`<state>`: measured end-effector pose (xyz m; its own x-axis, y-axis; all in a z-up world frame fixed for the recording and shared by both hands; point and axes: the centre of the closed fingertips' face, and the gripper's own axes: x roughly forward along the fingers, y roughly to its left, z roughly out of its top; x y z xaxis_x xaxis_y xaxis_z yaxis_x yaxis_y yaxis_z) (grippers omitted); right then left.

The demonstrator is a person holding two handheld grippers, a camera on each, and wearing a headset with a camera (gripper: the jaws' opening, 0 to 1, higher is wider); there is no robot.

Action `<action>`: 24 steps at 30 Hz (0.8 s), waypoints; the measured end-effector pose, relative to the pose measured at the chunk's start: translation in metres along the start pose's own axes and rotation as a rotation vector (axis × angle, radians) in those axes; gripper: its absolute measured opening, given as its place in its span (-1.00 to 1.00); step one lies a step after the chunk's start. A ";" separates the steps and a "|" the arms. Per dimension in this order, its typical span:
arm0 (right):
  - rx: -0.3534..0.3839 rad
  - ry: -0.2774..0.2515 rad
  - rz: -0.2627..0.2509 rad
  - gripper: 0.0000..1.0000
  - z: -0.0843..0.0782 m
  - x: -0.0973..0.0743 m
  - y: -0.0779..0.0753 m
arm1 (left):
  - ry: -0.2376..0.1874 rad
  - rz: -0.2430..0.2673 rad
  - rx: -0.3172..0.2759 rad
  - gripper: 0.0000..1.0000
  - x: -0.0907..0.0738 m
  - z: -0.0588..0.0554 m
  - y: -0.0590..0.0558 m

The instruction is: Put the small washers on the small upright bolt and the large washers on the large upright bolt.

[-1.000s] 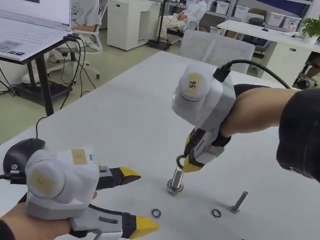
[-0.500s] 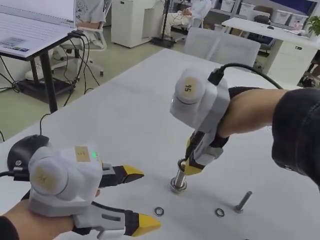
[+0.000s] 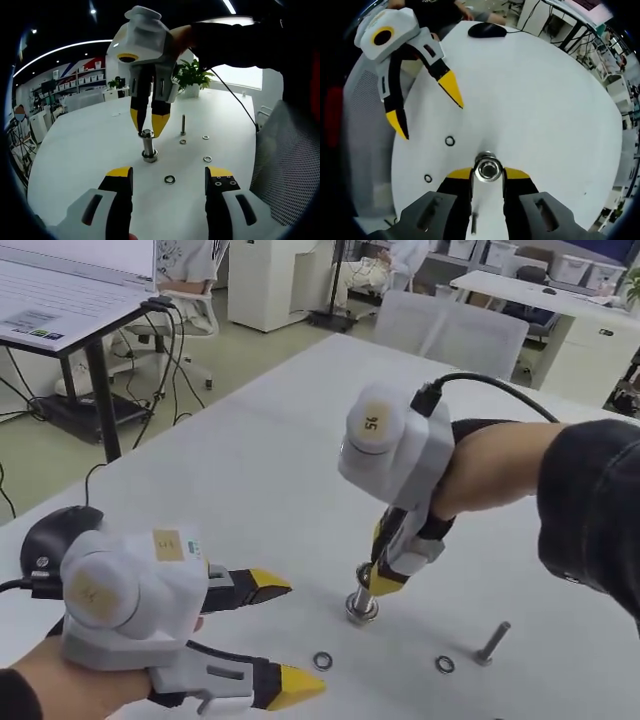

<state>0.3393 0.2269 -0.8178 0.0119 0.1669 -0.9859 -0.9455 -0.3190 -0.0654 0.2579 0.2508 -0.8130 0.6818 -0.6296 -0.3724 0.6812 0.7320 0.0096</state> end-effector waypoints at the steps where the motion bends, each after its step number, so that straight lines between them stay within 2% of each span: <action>1: -0.001 0.006 0.002 -0.53 0.000 0.001 0.000 | 0.001 0.000 0.000 0.14 0.000 0.000 0.000; 24: -0.015 0.040 0.005 -0.53 -0.005 0.033 0.001 | 0.007 -0.001 -0.003 0.14 0.001 -0.003 0.001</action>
<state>0.3401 0.2274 -0.8516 0.0207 0.1278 -0.9916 -0.9406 -0.3336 -0.0626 0.2584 0.2515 -0.8160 0.6793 -0.6284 -0.3790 0.6811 0.7321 0.0069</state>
